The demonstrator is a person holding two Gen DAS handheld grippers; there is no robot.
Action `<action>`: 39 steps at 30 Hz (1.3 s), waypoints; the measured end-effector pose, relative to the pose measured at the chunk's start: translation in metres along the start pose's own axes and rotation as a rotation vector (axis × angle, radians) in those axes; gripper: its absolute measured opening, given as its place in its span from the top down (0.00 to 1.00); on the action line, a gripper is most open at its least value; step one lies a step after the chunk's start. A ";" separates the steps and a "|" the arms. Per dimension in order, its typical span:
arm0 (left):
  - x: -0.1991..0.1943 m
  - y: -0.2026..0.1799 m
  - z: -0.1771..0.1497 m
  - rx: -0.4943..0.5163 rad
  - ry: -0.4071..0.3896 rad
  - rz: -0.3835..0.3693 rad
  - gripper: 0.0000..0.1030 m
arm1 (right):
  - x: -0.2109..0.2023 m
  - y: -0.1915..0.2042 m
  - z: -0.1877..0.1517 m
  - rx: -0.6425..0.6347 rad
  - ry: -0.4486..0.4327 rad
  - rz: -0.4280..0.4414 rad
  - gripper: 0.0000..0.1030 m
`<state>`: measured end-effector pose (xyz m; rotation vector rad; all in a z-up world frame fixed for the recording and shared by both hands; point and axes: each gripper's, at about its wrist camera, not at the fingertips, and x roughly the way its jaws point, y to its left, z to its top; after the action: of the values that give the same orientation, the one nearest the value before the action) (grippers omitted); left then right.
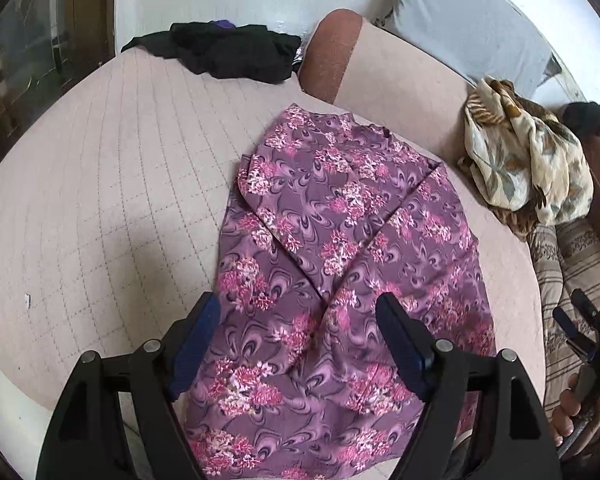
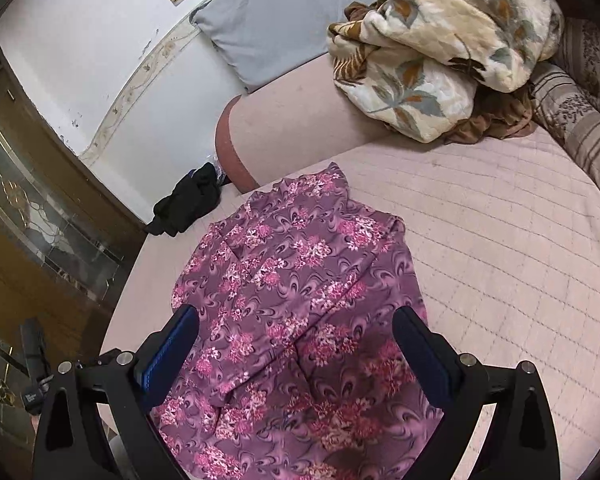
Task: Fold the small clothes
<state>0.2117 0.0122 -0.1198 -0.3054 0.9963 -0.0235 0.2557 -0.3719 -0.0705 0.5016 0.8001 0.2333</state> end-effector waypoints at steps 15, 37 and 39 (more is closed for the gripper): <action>0.068 0.035 0.050 -0.086 0.058 -0.040 0.23 | 0.084 -0.040 0.038 0.074 0.110 0.034 0.03; 0.293 0.027 0.245 -0.014 0.246 -0.026 0.90 | 0.349 -0.083 0.192 0.099 0.324 -0.033 0.87; 0.289 0.028 0.247 -0.004 0.237 -0.027 0.93 | 0.351 -0.077 0.186 0.080 0.339 -0.072 0.90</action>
<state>0.5707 0.0532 -0.2407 -0.3248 1.2277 -0.0839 0.6311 -0.3666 -0.2200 0.5138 1.1599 0.2235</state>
